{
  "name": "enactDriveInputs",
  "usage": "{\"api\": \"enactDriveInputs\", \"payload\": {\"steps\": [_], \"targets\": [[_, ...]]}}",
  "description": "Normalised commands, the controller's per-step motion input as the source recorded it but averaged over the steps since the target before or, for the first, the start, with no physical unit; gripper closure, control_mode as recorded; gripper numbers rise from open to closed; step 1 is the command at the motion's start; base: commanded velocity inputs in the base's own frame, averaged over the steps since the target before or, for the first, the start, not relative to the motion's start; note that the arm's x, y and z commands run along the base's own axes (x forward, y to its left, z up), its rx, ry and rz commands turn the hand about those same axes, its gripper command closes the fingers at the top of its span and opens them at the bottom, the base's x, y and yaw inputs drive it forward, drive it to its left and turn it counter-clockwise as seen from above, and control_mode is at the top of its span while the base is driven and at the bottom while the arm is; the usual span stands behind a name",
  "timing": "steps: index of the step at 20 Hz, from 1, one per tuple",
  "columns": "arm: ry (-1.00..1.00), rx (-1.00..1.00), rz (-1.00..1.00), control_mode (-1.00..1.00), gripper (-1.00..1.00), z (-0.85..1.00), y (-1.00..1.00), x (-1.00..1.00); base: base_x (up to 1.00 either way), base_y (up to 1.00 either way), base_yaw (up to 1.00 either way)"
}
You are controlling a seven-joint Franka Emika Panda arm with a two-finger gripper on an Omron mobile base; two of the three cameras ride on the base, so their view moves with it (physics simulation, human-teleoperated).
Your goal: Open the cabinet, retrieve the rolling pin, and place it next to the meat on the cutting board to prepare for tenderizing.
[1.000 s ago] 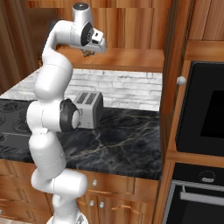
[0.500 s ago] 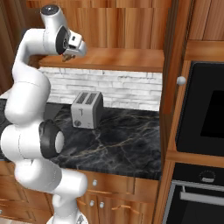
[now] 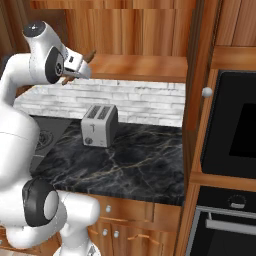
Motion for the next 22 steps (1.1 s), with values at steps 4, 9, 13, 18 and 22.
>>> {"api": "enactDriveInputs", "payload": {"steps": [4,9,13,18,22], "targets": [[0.0,0.0,-0.06,-1.0,1.0,0.03,-0.17,-0.72,0.0,0.0,0.0],[0.0,0.0,-0.05,-1.0,1.0,0.04,-0.23,-0.75,0.0,0.0,0.0],[0.0,0.0,-0.07,-1.0,1.0,0.03,-0.23,-0.55,0.0,0.0,0.0],[0.0,0.0,-0.06,-1.0,1.0,0.01,-0.06,-0.24,0.0,0.0,0.0],[0.0,0.0,-0.03,-1.0,1.0,0.0,0.0,-0.09,0.0,0.0,0.0]]}}
